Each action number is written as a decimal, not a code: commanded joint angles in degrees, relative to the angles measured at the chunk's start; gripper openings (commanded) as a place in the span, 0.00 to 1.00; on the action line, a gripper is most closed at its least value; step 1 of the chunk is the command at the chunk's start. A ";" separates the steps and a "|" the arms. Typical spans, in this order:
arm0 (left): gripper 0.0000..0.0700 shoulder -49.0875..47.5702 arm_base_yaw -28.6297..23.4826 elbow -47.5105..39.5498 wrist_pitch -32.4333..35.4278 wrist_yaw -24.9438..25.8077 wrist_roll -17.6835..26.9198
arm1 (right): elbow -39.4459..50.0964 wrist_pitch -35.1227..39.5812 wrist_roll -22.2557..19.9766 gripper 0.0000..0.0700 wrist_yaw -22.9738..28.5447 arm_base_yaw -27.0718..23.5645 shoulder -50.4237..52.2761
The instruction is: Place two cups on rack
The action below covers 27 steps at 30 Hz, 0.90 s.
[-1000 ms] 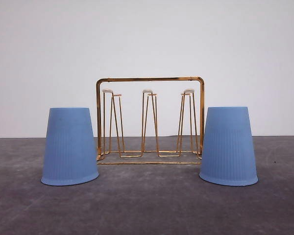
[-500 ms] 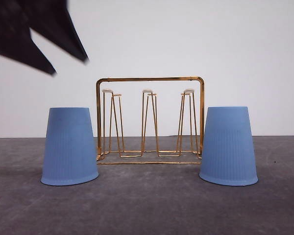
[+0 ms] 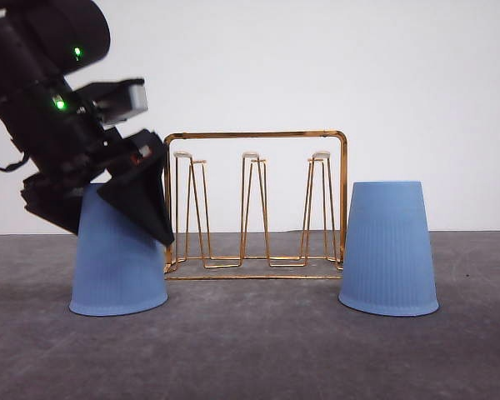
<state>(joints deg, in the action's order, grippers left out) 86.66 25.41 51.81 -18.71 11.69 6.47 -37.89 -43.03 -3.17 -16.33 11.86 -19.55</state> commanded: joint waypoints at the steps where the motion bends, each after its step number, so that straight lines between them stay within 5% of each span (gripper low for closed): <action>1: 0.66 0.81 0.33 1.07 0.17 -0.18 -1.29 | -0.52 0.58 0.20 0.76 -0.12 0.17 -0.22; 5: 0.49 0.43 0.33 1.35 -0.78 -0.25 -1.43 | -0.52 0.59 0.65 0.76 -0.12 0.17 -0.20; 18: 0.49 -0.18 0.35 23.44 -28.35 -0.34 -2.92 | -0.52 0.59 1.69 0.76 -0.12 0.17 -0.21; 27: 0.49 -0.18 0.33 33.71 -21.76 -4.64 -5.27 | -0.52 0.60 1.68 0.76 -0.10 0.17 -0.22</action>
<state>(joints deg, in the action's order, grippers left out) 85.95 25.37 84.43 -41.18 7.19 2.64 -37.89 -43.03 -2.12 -16.38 11.86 -19.55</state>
